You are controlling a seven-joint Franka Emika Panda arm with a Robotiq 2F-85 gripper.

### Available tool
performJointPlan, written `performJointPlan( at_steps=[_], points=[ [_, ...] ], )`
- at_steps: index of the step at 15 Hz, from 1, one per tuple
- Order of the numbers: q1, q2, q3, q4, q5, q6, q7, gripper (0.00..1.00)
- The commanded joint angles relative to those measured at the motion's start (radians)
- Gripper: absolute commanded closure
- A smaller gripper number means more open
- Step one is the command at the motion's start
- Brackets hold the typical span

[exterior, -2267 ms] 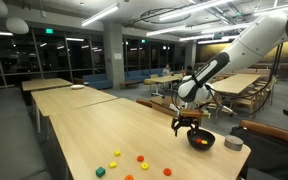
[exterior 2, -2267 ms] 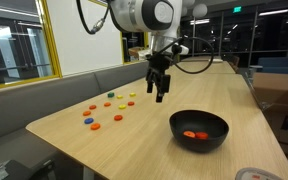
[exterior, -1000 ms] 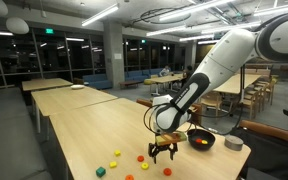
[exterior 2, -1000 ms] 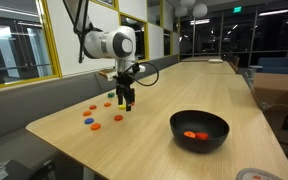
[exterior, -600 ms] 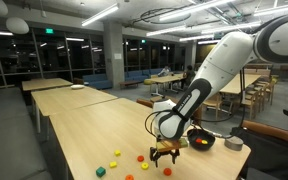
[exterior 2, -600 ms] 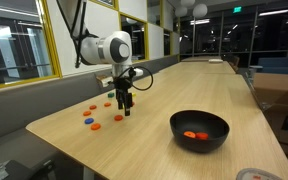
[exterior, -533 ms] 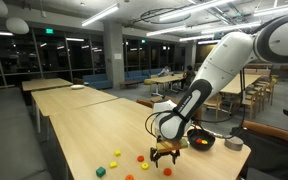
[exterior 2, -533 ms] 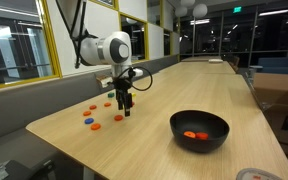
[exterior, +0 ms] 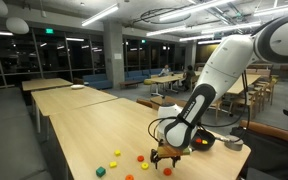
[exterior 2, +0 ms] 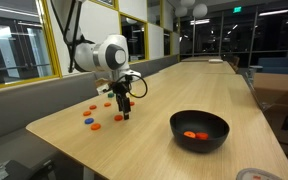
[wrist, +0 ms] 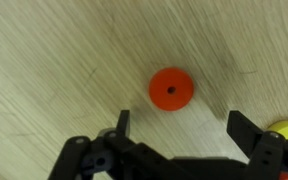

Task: Put some of the rings in the bowl

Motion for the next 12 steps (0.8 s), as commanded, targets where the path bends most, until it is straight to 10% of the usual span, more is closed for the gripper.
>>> performJointPlan(
  at_steps=[1, 12],
  points=[
    [0.004, -0.036, 0.002, -0.068, 0.034, 0.078, 0.018, 0.00],
    [0.004, -0.091, 0.022, -0.104, 0.076, 0.054, 0.005, 0.00]
  ],
)
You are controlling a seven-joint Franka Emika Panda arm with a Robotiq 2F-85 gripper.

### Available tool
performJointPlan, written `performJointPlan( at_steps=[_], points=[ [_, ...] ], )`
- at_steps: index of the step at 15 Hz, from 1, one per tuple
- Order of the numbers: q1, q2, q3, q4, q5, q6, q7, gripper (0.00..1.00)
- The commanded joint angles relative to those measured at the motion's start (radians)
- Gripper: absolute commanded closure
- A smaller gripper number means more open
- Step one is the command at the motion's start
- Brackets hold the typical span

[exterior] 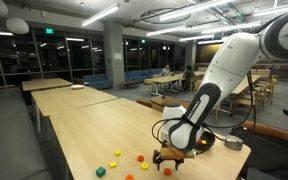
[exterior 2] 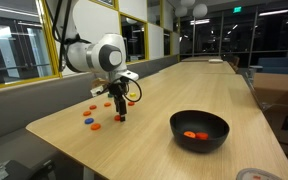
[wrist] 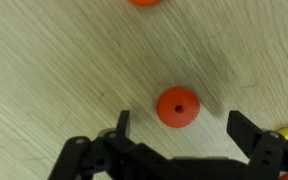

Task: Put some of the rings in the bowl

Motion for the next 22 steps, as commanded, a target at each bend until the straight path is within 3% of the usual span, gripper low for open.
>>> performJointPlan(
  at_steps=[1, 9, 22],
  points=[
    [0.003, -0.050, 0.010, -0.021, 0.014, -0.015, -0.001, 0.00],
    [-0.019, -0.042, 0.047, 0.007, 0.050, -0.149, -0.018, 0.00],
    [-0.003, -0.021, 0.006, 0.024, 0.011, -0.103, 0.015, 0.00]
  ],
)
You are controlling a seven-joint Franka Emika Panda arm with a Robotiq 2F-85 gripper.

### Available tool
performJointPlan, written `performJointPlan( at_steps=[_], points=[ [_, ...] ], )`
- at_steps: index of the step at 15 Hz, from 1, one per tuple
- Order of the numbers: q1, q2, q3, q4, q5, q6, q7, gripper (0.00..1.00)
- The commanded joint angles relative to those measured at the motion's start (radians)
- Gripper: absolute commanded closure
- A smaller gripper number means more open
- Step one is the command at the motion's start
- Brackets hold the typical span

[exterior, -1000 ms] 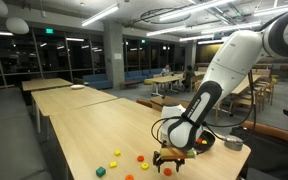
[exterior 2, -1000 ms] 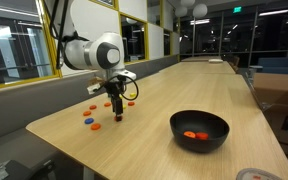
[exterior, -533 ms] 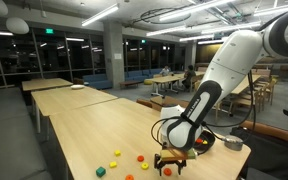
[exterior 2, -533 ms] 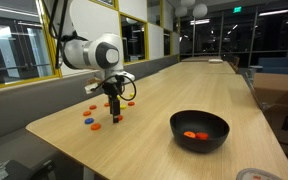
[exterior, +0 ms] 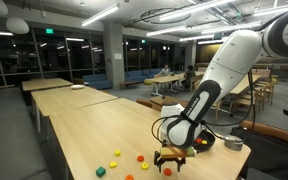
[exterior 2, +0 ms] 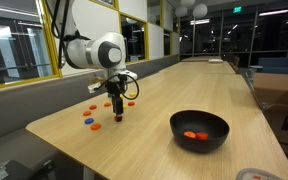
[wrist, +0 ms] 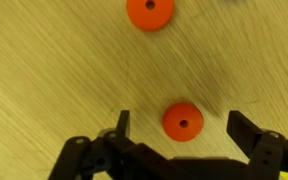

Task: Put some of the rings in the bowl

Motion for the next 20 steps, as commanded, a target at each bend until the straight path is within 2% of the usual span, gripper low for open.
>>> performJointPlan(
  at_steps=[1, 19, 20],
  points=[
    [-0.001, -0.002, -0.005, 0.011, -0.014, 0.002, 0.015, 0.00],
    [-0.014, 0.035, -0.007, 0.038, -0.004, 0.003, 0.001, 0.00],
    [-0.012, 0.035, -0.009, 0.039, -0.007, 0.005, 0.003, 0.25]
  ],
)
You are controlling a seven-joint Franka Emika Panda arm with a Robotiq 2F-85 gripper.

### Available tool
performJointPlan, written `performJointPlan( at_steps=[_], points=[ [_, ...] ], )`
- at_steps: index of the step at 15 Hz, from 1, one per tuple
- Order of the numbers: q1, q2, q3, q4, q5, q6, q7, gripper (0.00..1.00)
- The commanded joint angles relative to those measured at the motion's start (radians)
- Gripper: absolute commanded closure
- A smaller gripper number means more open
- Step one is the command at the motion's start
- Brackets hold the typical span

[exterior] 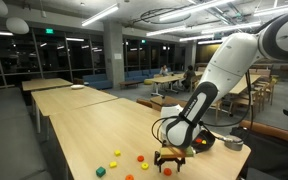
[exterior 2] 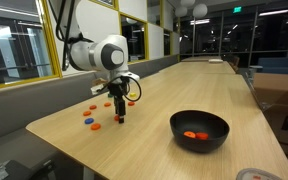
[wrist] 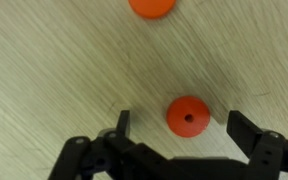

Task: Put some of the rings in the bowl

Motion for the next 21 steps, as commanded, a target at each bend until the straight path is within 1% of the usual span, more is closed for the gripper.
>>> performJointPlan(
  at_steps=[1, 2, 3, 8, 10, 13, 17, 21],
  points=[
    [-0.001, 0.006, -0.005, 0.019, -0.009, 0.005, 0.004, 0.26],
    [0.001, 0.005, -0.006, 0.019, -0.010, 0.006, 0.005, 0.32],
    [0.001, 0.004, -0.007, 0.019, -0.011, 0.006, 0.006, 0.42],
    [0.001, -0.004, -0.006, 0.023, -0.011, 0.003, 0.006, 0.80],
    [-0.001, -0.013, -0.006, 0.020, -0.010, 0.000, 0.003, 0.77],
    [-0.005, -0.042, -0.019, -0.001, -0.014, 0.008, 0.009, 0.77],
    [-0.031, -0.121, -0.067, -0.054, -0.025, 0.029, 0.005, 0.77],
    [-0.082, -0.219, -0.134, -0.112, -0.084, 0.032, 0.018, 0.77]
  ],
)
